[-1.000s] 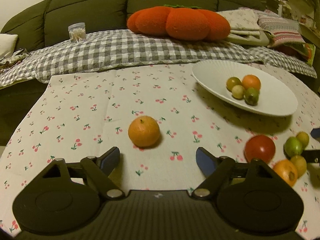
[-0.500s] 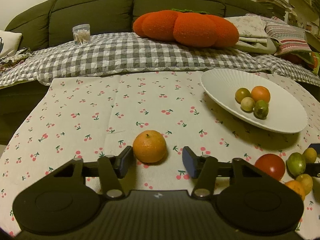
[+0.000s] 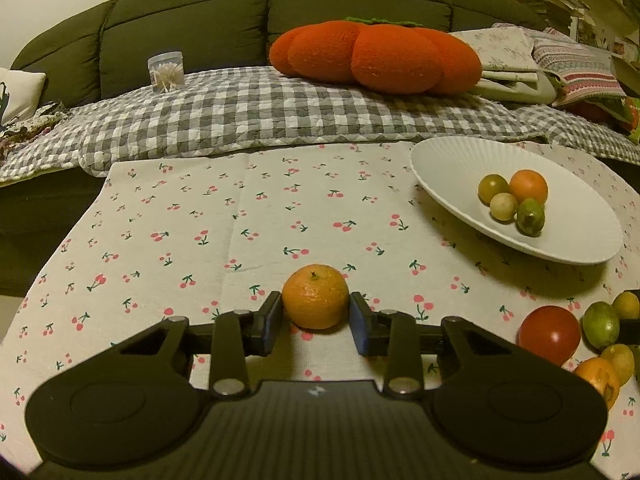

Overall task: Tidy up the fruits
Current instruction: 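Grasp the small tangerine with the left tool while the right tool grasps the pale yellow fruit, then carry both fruits onto the white plate and open both tools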

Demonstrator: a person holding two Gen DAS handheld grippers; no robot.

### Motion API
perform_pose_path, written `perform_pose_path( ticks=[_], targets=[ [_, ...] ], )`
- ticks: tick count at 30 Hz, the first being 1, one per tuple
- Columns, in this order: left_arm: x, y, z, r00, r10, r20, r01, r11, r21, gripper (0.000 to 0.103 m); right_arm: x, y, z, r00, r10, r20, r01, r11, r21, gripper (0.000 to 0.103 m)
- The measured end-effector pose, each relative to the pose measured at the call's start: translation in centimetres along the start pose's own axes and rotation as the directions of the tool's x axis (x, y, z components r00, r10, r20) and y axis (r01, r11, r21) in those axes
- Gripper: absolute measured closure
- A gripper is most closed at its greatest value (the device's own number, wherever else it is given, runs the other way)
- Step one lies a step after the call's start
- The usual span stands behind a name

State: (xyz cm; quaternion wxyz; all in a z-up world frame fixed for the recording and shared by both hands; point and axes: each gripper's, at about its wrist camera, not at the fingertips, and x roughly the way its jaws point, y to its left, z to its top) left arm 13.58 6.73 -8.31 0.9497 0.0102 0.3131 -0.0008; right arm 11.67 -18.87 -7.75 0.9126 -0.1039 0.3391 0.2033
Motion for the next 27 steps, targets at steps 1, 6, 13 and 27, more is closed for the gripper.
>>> perform_pose_path(
  ticks=[1,6,13,27],
  targets=[
    [0.0,0.0,0.0,1.000,-0.002,-0.002,0.002,1.000,0.000,0.070,0.0,0.0,0.0,1.000,-0.001,0.000,0.001,1.000,0.000,0.070],
    [-0.3,-0.3,0.0,1.000,-0.022,-0.014,0.022,1.000,0.004,0.070,0.0,-0.2,0.2,1.000,-0.011,-0.002,0.011,1.000,0.008,0.079],
    [-1.0,-1.4,0.1,0.998,-0.062,-0.023,0.063,0.998,0.024,0.070,-0.2,-0.4,0.4,1.000,-0.008,-0.009,0.008,1.000,0.013,0.080],
    [-3.5,-4.4,1.0,0.988,-0.155,-0.014,0.155,0.986,0.068,0.070,-1.2,-0.4,1.3,1.000,-0.010,0.004,0.010,0.999,0.032,0.080]
  ],
)
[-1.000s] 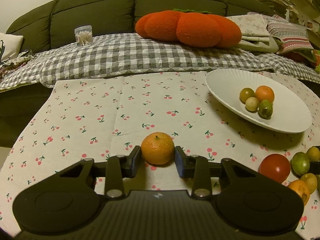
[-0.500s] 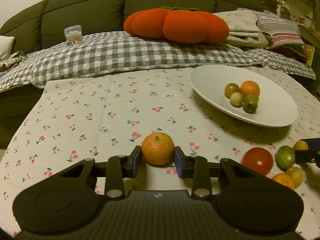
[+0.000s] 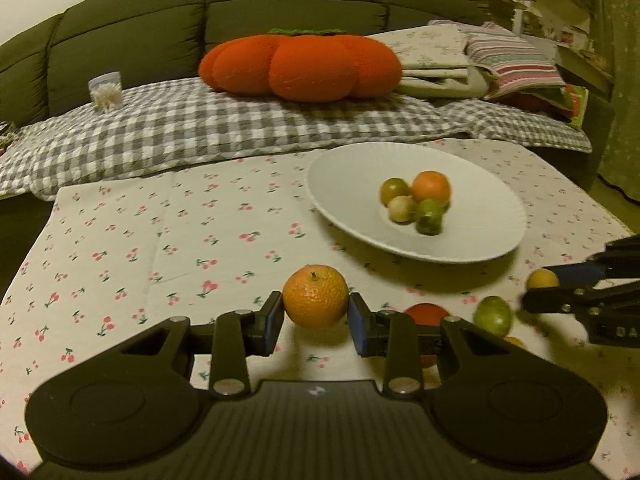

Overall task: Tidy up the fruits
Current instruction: 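Carry both fruits onto the white plate and open both tools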

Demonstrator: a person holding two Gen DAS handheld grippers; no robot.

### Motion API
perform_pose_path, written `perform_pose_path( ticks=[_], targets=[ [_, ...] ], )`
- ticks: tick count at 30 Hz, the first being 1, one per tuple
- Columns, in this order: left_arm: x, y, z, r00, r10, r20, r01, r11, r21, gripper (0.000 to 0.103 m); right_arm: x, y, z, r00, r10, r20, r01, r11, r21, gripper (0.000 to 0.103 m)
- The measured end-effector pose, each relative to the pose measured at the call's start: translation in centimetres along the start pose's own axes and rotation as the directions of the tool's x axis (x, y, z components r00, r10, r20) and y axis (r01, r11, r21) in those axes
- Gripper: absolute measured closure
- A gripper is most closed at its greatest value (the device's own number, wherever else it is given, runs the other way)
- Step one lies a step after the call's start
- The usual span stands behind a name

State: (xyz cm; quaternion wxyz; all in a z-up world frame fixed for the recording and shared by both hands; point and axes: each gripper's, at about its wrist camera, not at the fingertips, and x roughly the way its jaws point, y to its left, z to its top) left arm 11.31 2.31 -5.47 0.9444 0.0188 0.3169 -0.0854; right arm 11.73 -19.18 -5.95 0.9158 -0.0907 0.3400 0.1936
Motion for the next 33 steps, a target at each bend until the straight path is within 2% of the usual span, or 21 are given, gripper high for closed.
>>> perform_pose_path(
  ticks=[16,33],
  targets=[
    [-1.8,-3.3,2.0,0.997,-0.082,0.000,0.082,0.996,0.044,0.070,-1.5,-0.1,1.8,0.999,0.011,0.034,-0.012,0.999,0.038,0.080],
    [0.7,-5.8,4.2,0.995,-0.100,-0.014,0.100,0.994,0.033,0.070,-0.6,-3.1,4.4,0.997,-0.048,0.058,0.041,0.992,0.118,0.080]
  ],
)
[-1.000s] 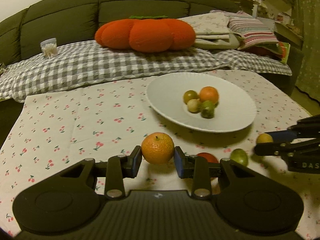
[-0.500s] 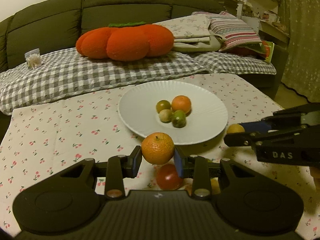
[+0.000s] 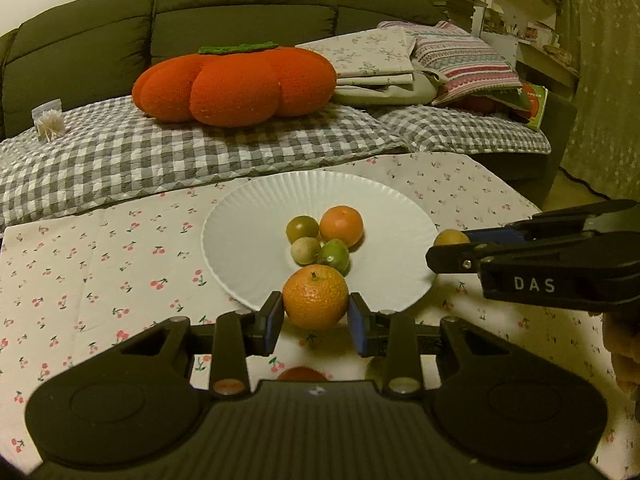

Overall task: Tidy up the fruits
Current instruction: 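Carry both fruits onto the white plate and open both tools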

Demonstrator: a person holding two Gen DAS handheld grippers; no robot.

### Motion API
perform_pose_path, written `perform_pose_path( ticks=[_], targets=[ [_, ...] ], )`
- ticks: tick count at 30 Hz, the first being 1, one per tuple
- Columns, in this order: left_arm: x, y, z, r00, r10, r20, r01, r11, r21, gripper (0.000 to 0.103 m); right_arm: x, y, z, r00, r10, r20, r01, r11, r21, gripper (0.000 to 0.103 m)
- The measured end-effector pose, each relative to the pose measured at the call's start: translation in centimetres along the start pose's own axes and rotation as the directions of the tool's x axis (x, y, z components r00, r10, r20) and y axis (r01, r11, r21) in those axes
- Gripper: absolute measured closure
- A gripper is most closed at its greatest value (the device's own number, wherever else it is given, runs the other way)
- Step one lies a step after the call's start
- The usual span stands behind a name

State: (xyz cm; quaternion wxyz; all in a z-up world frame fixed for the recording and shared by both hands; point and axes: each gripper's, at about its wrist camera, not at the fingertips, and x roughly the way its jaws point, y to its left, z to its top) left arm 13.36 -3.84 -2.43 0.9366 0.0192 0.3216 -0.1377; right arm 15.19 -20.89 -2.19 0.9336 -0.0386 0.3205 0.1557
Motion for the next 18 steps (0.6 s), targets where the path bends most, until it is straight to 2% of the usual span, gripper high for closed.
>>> perform_pose_path(
  ticks=[18],
  targets=[
    [2.7,-0.2,0.4,1.000,0.006,-0.026,-0.006,1.000,-0.004,0.070,2.3,-1.4,0.4,1.000,-0.009,-0.016,0.010,0.999,0.043,0.080]
  ],
)
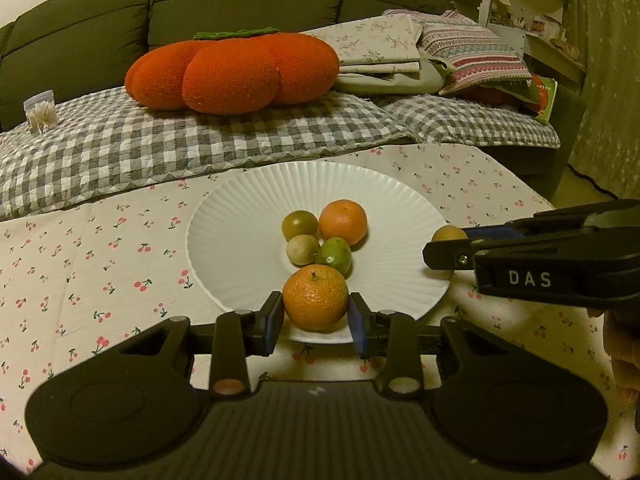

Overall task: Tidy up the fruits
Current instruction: 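Carry both fruits onto the white plate and open both tools, then lift both open tools away from the plate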

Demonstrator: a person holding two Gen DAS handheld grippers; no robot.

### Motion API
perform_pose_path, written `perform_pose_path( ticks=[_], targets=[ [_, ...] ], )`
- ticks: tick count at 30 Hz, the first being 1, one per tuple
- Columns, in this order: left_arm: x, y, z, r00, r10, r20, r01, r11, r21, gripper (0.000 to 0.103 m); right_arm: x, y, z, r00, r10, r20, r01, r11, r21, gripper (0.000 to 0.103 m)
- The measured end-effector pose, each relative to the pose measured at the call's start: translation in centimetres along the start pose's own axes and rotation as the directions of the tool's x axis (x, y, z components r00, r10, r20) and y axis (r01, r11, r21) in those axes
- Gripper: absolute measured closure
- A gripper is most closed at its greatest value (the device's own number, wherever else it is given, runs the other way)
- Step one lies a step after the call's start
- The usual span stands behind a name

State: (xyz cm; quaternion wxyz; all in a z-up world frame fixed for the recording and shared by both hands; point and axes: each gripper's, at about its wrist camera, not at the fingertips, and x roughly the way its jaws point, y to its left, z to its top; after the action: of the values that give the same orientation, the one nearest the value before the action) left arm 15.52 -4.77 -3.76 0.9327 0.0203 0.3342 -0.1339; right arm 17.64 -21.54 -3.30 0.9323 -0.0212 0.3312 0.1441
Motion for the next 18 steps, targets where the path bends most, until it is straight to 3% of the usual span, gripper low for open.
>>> perform_pose_path(
  ticks=[5,9,12,15,18],
  targets=[
    [0.1,0.0,0.0,1.000,0.001,0.001,-0.001,1.000,-0.002,0.069,0.3,-0.1,-0.1,1.000,0.002,-0.007,-0.002,1.000,-0.001,0.079],
    [0.1,0.1,0.1,1.000,0.001,0.000,-0.001,1.000,0.002,0.066,0.1,-0.1,0.0,1.000,0.004,-0.005,-0.004,1.000,-0.001,0.073],
    [-0.3,0.2,0.1,1.000,0.007,0.017,-0.007,1.000,0.000,0.046,-0.3,-0.3,0.1,1.000,0.001,0.003,-0.001,1.000,0.005,0.066],
    [-1.0,0.4,0.0,1.000,0.004,0.027,-0.004,1.000,-0.005,0.044,-0.6,-0.5,0.1,1.000,-0.004,0.008,0.004,1.000,0.011,0.053],
    [-1.6,0.7,-0.1,1.000,0.006,0.027,-0.005,1.000,-0.011,0.038,-1.0,-0.6,0.0,1.000,-0.007,0.010,0.007,1.000,0.005,0.051]
  ],
)
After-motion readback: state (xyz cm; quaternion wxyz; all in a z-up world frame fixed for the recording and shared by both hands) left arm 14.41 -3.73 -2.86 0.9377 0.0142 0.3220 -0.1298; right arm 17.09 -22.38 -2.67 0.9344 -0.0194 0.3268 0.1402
